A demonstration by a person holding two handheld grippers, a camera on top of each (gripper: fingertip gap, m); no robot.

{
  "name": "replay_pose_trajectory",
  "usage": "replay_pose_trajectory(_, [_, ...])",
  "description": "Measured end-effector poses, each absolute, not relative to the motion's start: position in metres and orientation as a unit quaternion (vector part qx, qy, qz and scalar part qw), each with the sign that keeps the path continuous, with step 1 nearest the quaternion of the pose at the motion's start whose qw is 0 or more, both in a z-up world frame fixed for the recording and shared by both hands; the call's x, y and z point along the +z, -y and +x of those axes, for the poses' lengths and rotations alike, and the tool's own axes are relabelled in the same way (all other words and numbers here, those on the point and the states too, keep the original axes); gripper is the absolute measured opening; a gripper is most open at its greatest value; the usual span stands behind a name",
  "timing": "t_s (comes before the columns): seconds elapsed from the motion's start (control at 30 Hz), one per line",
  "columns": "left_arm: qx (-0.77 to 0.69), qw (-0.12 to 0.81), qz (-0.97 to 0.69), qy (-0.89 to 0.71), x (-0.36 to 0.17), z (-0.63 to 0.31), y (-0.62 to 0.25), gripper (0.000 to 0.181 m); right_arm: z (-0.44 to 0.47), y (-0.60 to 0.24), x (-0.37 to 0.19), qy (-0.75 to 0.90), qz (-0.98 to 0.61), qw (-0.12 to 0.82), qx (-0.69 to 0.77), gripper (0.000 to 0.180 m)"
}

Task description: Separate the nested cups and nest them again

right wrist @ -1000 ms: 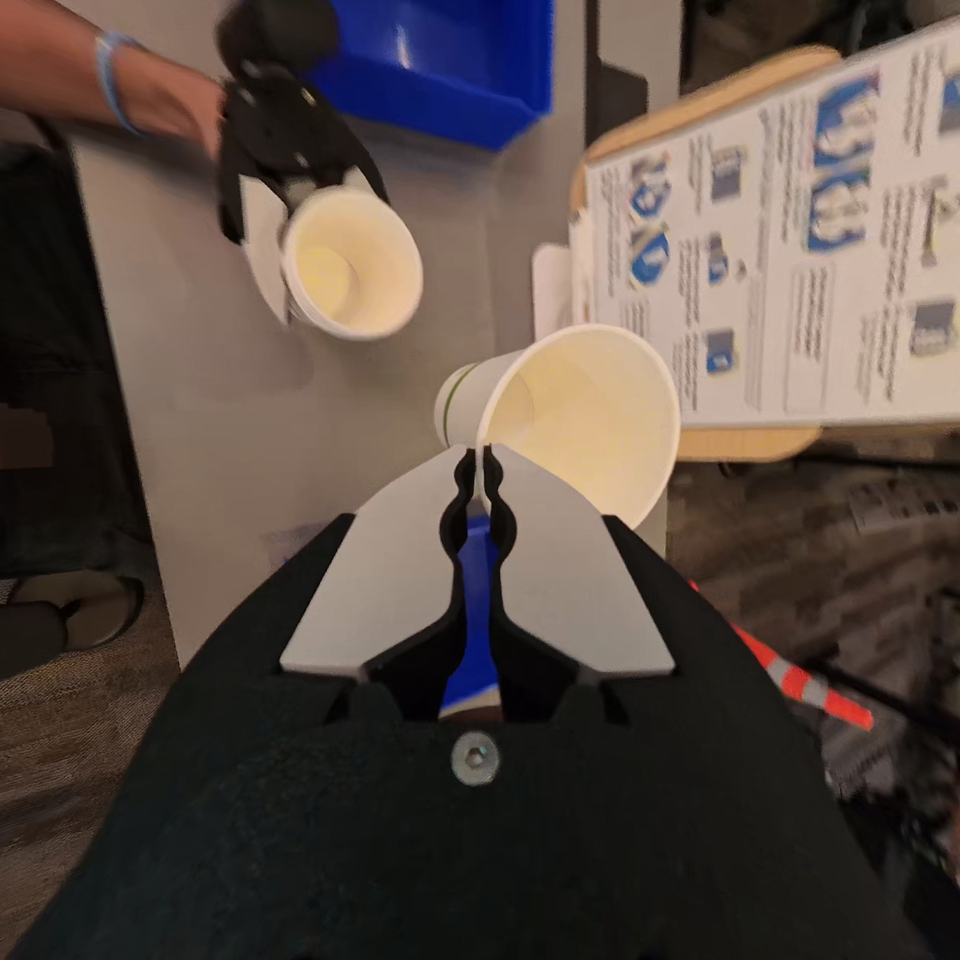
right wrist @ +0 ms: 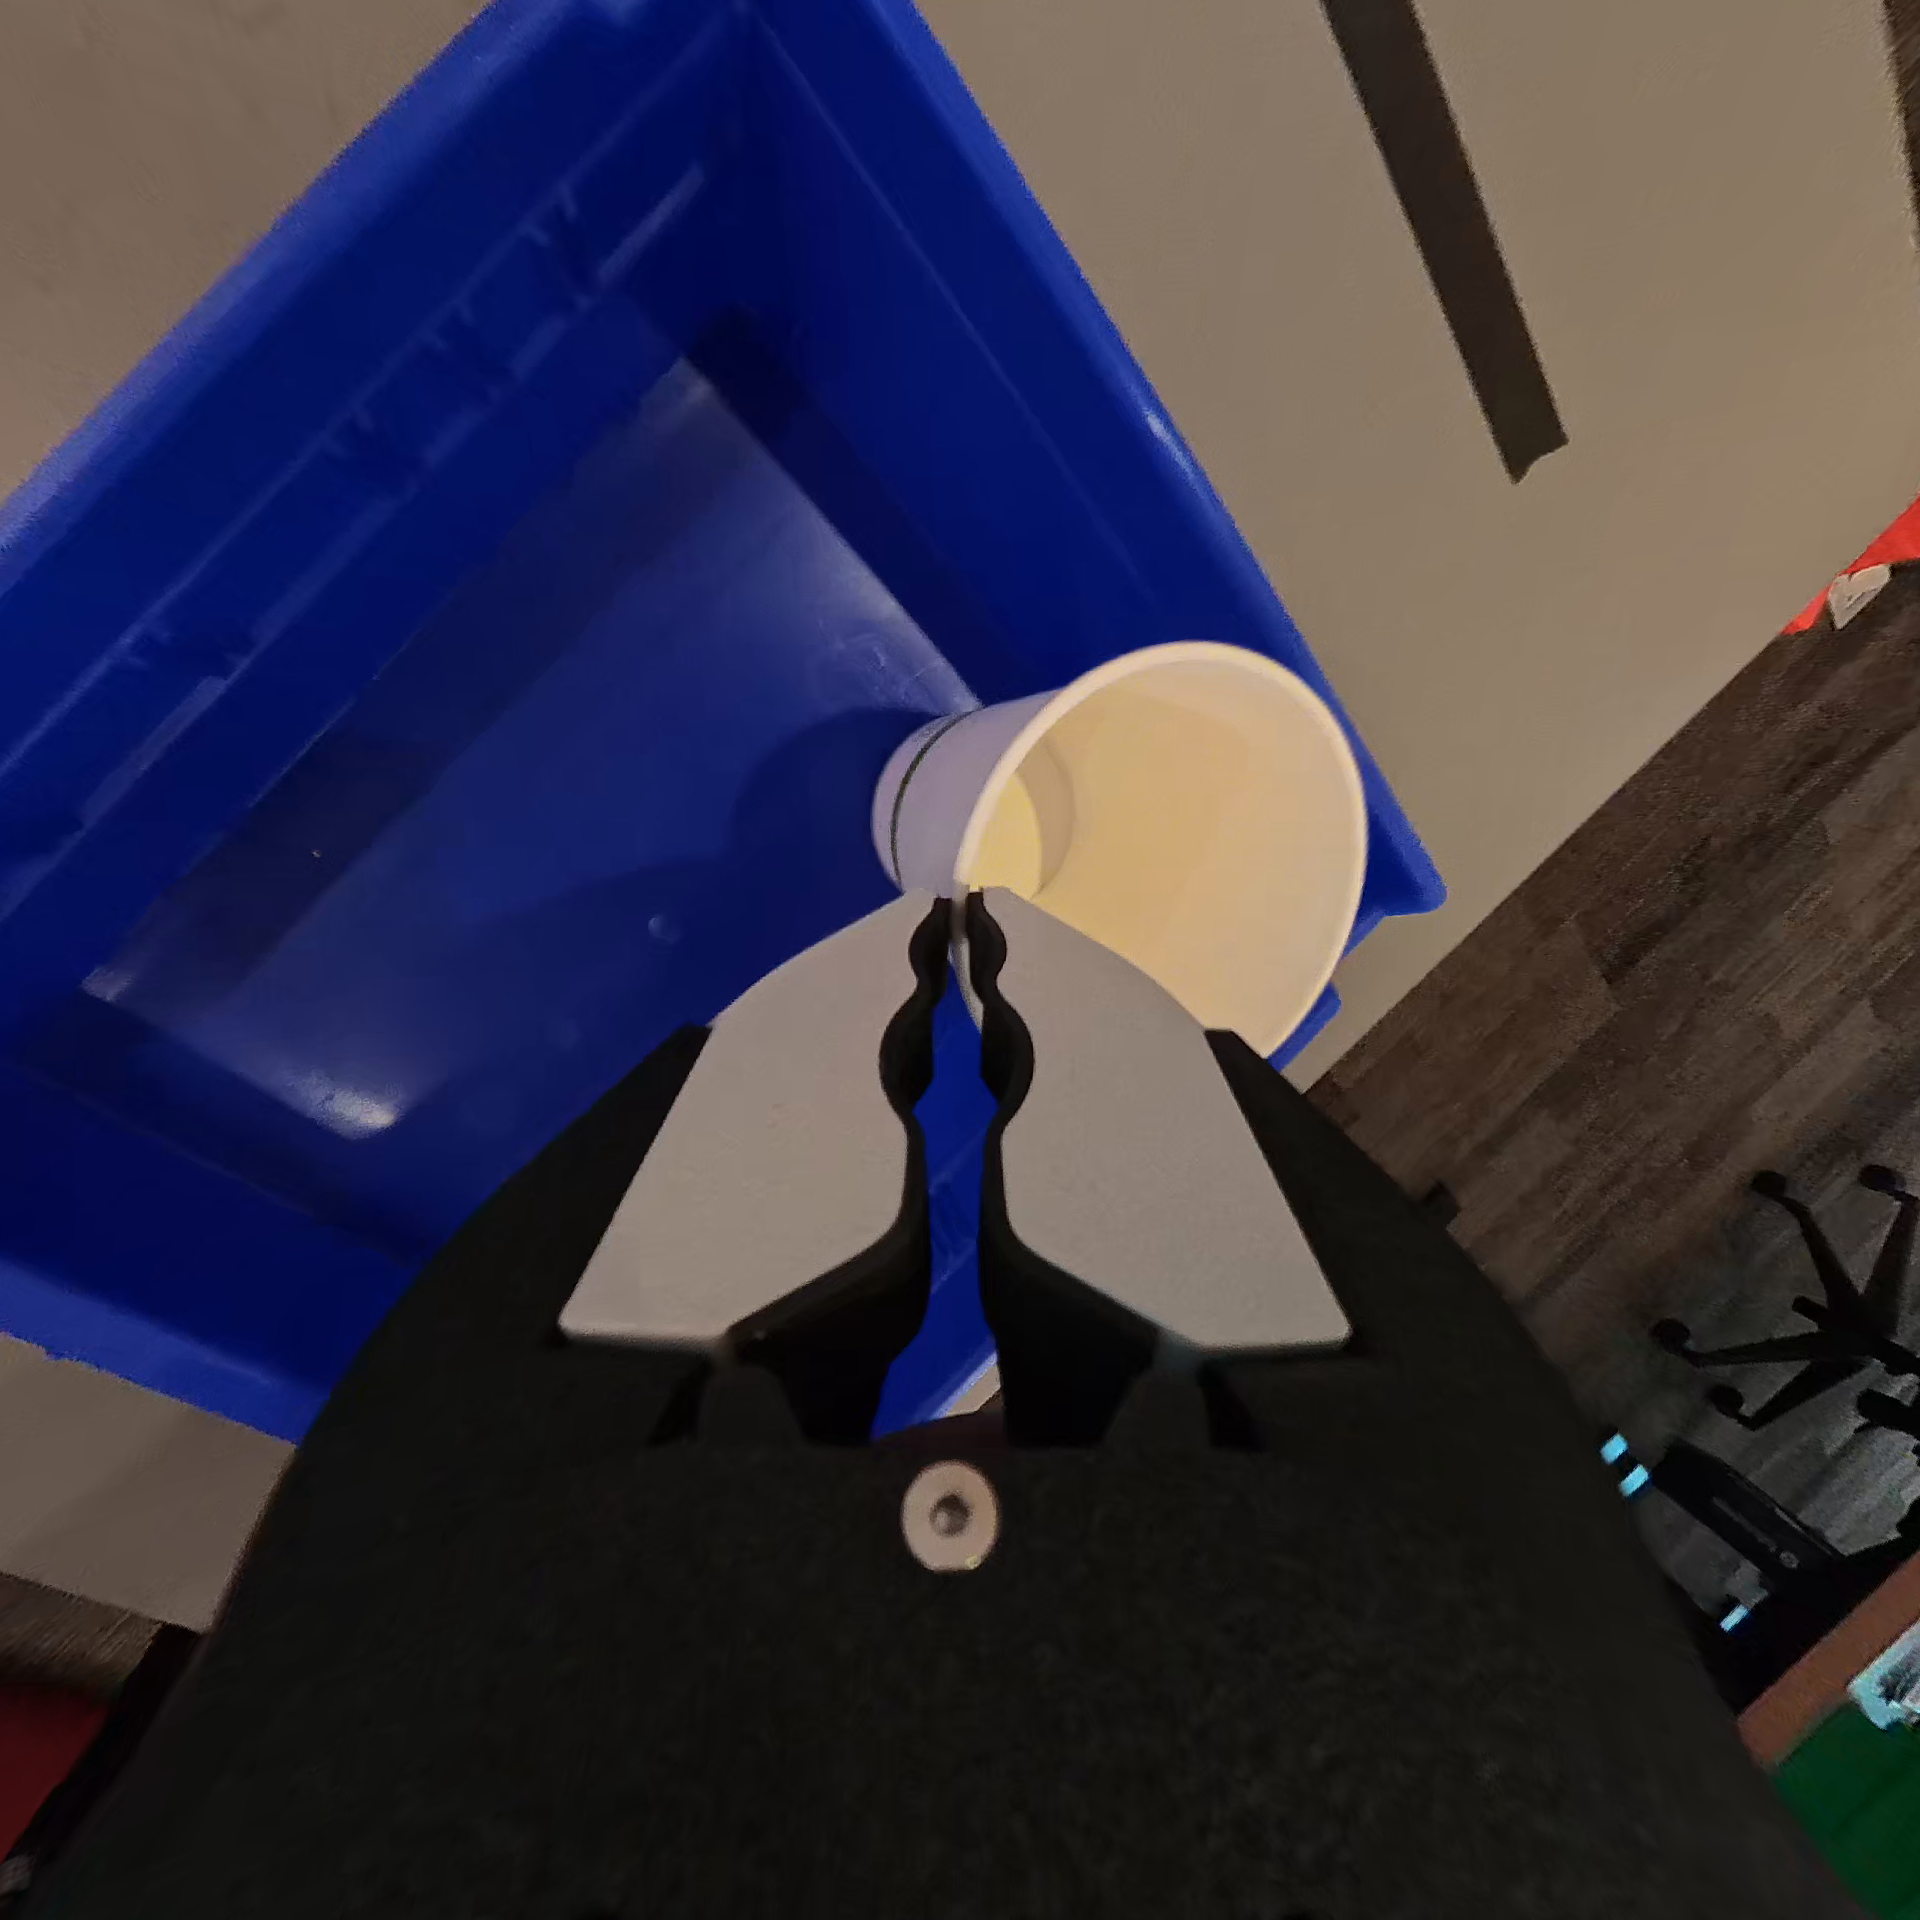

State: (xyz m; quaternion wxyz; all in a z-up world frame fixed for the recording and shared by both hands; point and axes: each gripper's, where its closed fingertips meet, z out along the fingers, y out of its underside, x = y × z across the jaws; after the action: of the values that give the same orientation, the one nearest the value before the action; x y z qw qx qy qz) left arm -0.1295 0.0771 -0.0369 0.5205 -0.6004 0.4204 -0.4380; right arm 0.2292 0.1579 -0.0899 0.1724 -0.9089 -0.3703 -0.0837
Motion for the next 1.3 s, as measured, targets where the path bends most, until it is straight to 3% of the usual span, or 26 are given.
replay_pose_trajectory(0.07, [-0.439, 0.519, -0.601, -0.420, -0.038, -0.129, -0.077, 0.099, 0.231, -0.158, -0.092, 0.372, -0.907, 0.174, -0.095, 0.004])
replay_pose_trajectory(0.13, [-0.440, 0.518, -0.601, -0.421, -0.039, -0.127, -0.076, 0.099, 0.230, -0.156, -0.091, 0.372, -0.907, 0.174, -0.091, 0.020])
replay_pose_trajectory(0.23, [-0.455, 0.514, -0.594, -0.421, -0.037, -0.126, -0.072, 0.099, 0.216, -0.150, -0.061, 0.396, -0.892, 0.201, -0.088, 0.029])
replay_pose_trajectory(0.27, [-0.464, 0.512, -0.588, -0.421, -0.035, -0.125, -0.070, 0.099, 0.198, -0.147, -0.042, 0.413, -0.880, 0.224, -0.074, 0.036])
replay_pose_trajectory(0.37, [-0.490, 0.506, -0.571, -0.422, -0.028, -0.124, -0.061, 0.099, 0.096, -0.115, 0.033, 0.518, -0.794, 0.318, 0.026, 0.033])
replay_pose_trajectory(0.47, [-0.501, 0.503, -0.560, -0.427, -0.026, -0.121, -0.056, 0.099, -0.011, -0.051, 0.070, 0.631, -0.704, 0.297, 0.130, 0.031])
replay_pose_trajectory(0.73, [-0.503, 0.511, -0.547, -0.431, -0.021, -0.120, -0.052, 0.099, -0.126, -0.016, 0.062, 0.748, -0.623, 0.205, 0.100, 0.020])
replay_pose_trajectory(1.2, [-0.502, 0.516, -0.548, -0.426, -0.019, -0.123, -0.053, 0.099, -0.153, -0.017, 0.037, 0.766, -0.625, 0.137, 0.068, 0.015])
replay_pose_trajectory(1.3, [-0.499, 0.517, -0.550, -0.426, -0.019, -0.123, -0.054, 0.099, -0.154, -0.016, 0.034, 0.766, -0.625, 0.131, 0.075, 0.006])
